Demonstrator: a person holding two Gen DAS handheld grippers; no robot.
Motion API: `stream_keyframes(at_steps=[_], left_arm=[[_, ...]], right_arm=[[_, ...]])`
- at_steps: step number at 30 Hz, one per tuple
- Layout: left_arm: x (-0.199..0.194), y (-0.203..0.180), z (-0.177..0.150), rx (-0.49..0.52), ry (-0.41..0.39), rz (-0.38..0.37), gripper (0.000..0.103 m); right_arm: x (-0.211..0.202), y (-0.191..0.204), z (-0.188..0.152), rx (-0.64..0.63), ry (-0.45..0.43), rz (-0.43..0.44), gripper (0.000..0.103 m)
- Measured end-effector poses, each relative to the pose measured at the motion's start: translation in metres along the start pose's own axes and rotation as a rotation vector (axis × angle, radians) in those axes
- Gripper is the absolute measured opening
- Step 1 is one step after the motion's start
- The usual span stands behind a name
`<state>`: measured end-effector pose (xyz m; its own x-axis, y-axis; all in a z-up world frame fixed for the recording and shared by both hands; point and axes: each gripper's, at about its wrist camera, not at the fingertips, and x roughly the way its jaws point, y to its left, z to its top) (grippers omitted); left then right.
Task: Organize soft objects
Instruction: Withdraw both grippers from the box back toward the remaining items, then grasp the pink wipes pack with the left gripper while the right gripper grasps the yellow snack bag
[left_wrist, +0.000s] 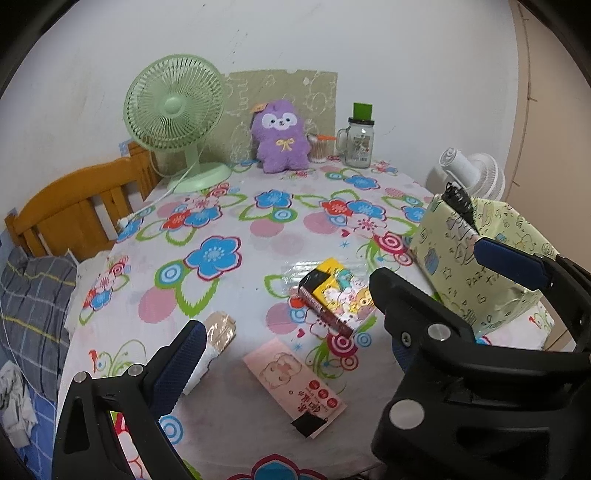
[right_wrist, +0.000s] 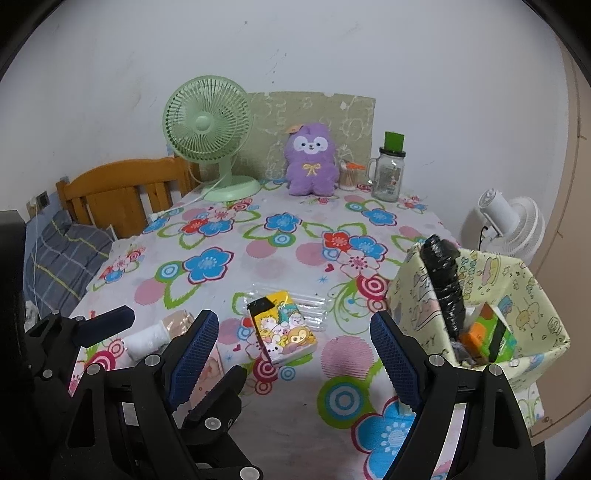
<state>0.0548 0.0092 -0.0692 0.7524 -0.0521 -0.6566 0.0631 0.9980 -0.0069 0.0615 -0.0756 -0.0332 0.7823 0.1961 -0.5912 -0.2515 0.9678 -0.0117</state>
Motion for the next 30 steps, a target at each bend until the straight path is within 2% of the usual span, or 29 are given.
stream_keyframes(at_steps=[10, 14, 26, 30], left_arm=[[0.016, 0.007, -0.012, -0.035, 0.030, 0.018, 0.101], [0.024, 0.008, -0.018, -0.043, 0.063, 0.015, 0.096], [0.047, 0.009, -0.037, -0.073, 0.125, 0.020, 0.093], [0.057, 0.011, -0.041, -0.101, 0.147, 0.023, 0.087]], right_arm=[[0.020, 0.002, -0.014, 0.017, 0.021, 0.043, 0.087], [0.028, 0.002, -0.020, 0.018, 0.040, 0.047, 0.087], [0.049, 0.000, -0.037, 0.015, 0.073, 0.049, 0.087], [0.057, -0.001, -0.041, 0.017, 0.085, 0.040, 0.087]])
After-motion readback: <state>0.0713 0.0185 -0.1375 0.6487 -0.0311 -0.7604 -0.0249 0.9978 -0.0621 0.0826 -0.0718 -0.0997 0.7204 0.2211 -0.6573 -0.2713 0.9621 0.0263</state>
